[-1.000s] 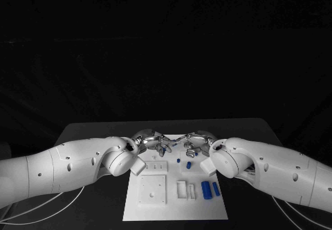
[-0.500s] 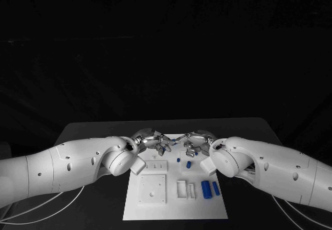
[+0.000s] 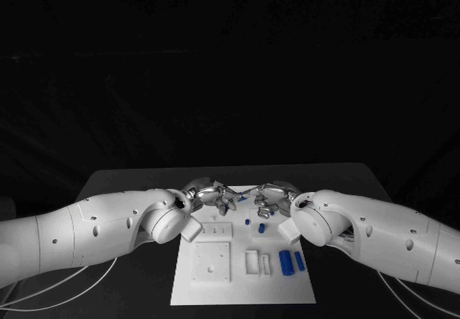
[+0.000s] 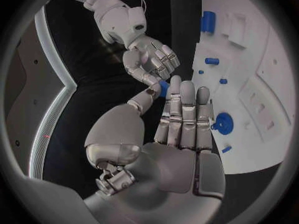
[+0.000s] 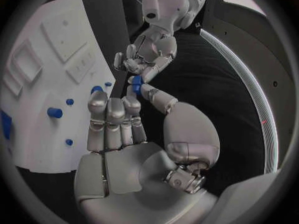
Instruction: Assemble the parts on the task board
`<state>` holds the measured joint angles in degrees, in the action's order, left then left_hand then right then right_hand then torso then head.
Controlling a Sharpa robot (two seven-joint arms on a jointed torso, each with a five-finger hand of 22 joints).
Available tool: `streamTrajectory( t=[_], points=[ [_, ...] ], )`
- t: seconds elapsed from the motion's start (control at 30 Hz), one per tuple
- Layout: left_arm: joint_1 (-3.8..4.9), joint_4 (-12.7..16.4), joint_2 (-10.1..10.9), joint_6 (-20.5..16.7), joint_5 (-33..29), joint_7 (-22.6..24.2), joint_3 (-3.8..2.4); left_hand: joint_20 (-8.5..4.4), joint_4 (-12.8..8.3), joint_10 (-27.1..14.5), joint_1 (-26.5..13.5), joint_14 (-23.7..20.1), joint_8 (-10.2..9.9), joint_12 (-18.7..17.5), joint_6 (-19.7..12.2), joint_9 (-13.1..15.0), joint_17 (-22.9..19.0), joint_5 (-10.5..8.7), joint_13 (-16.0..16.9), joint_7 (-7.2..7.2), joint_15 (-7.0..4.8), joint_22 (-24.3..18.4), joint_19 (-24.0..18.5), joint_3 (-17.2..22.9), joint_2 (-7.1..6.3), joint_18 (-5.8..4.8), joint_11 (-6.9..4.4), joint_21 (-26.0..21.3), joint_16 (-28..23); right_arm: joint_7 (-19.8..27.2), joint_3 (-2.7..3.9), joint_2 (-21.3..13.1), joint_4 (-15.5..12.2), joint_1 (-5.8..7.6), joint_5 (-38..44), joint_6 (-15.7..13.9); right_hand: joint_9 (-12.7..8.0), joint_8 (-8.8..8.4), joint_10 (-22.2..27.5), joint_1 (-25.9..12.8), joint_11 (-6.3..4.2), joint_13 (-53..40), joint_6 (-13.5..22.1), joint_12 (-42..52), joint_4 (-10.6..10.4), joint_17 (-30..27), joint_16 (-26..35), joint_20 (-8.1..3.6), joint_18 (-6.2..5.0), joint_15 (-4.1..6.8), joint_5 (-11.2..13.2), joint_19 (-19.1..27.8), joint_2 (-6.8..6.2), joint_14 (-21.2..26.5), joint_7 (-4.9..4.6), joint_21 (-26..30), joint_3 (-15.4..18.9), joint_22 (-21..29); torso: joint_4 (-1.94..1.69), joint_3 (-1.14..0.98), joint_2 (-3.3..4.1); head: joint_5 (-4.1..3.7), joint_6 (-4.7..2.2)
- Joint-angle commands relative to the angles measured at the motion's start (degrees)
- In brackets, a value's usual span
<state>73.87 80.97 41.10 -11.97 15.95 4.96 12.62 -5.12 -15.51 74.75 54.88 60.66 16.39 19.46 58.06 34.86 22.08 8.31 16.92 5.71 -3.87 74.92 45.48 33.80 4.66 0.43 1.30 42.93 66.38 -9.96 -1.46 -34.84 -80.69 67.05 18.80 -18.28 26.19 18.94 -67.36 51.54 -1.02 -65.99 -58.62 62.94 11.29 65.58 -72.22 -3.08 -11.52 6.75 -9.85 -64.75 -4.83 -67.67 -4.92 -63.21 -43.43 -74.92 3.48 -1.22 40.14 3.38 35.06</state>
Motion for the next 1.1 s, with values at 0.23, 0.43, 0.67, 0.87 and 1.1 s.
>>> streamTrajectory(
  t=[0.23, 0.43, 0.67, 0.87, 1.1],
  points=[
    [0.14, 0.42, -0.09, 0.28, -0.33, 1.11, -0.14, -4.11, -1.14, 1.47, -4.59, -0.06, 2.67, 1.71, 1.54, 2.59, 0.38, 6.95, 1.88, -0.82, -0.71, 1.30, 0.34, 1.19, 0.80, -0.43, -1.04, 0.78, 0.81, 0.16, -0.06, 0.22, 0.01, -0.11, 0.04, 2.13, -0.37, -0.37, 0.67, -0.57, 0.21, 0.16, 0.08, -0.42, 0.45, -0.21, 0.42, -0.12, -3.48, -0.03, -2.53, 0.72, 0.22, 0.72, -0.63, 0.49, 1.64, -0.04, -0.04, 0.03, 0.03, -0.04, 0.05],
    [0.14, 0.45, -0.07, 0.17, -0.21, 1.07, -0.14, -4.27, -1.15, 1.64, -5.63, 0.07, 3.24, 2.78, 1.94, 3.41, 0.60, 8.75, 2.78, -1.09, -0.91, 1.31, 0.39, 1.44, 0.70, -0.43, -1.34, 1.20, 1.26, 0.18, -0.06, 0.25, 0.19, -0.11, 0.06, 2.11, -0.43, -0.41, 0.70, -0.40, 0.23, 0.18, 0.12, -0.46, 0.55, -0.26, 0.42, -0.13, -3.48, -0.06, -3.83, 0.75, 0.45, 0.76, -0.65, 0.55, 1.74, 0.00, -0.05, 0.04, 0.01, -0.08, 0.05],
    [0.14, 0.39, -0.02, 0.01, 0.22, 0.79, -0.14, -4.50, -1.20, 1.57, -5.75, 0.20, 3.56, 3.64, 2.11, 4.03, 0.88, 10.14, 3.50, -1.25, -1.15, 1.34, 0.47, 1.81, 0.44, -0.43, -1.54, 1.70, 1.83, 1.32, -0.06, -0.01, 0.49, -0.11, 0.01, 1.76, -0.51, -0.52, 0.84, -0.69, 0.31, 0.21, 0.32, -0.57, 0.55, -0.33, 0.51, -0.07, -3.48, -0.12, -4.27, 0.86, 0.06, 0.88, -0.74, 0.64, 2.08, 0.03, -0.07, 0.04, 0.02, -0.07, 0.06],
    [0.14, 0.14, 0.04, -1.15, 1.86, -0.46, -0.14, -4.67, -1.22, 1.60, -5.92, 0.21, 3.92, 4.62, 2.45, 4.74, 1.13, 12.17, 4.28, -1.47, -1.38, 1.34, 0.44, 2.06, -0.01, -0.43, -1.80, 2.28, 2.43, 4.26, -0.06, -0.70, 1.13, -0.11, -1.30, 1.76, -1.35, -2.67, 3.46, -4.76, 1.86, 0.79, 4.71, -2.16, 1.75, -1.05, 2.08, 0.90, -3.47, -1.53, -8.42, 3.21, -2.36, 3.12, -2.32, 2.30, 8.47, 0.46, -0.11, 0.01, 0.00, 0.06, 0.08],
    [0.15, -0.38, 0.17, -1.94, 5.11, -2.75, -0.15, -5.01, -1.25, 2.02, -6.16, 0.72, 4.32, 5.54, 3.04, 5.43, 1.45, 14.01, 4.96, -1.77, -1.83, 1.34, 0.79, 2.08, -0.42, -0.43, -2.19, 3.00, 3.29, 6.61, -0.06, -1.57, 2.34, -0.10, -1.97, 1.05, -1.79, -4.28, 7.26, -8.13, 3.51, 2.36, 8.82, -4.56, 4.52, -2.61, 4.74, 2.74, -3.36, -3.26, -10.77, 7.27, -2.49, 6.75, -4.02, 5.72, 16.12, 1.53, -0.02, -0.04, -0.01, 0.33, 0.12]
  ],
)
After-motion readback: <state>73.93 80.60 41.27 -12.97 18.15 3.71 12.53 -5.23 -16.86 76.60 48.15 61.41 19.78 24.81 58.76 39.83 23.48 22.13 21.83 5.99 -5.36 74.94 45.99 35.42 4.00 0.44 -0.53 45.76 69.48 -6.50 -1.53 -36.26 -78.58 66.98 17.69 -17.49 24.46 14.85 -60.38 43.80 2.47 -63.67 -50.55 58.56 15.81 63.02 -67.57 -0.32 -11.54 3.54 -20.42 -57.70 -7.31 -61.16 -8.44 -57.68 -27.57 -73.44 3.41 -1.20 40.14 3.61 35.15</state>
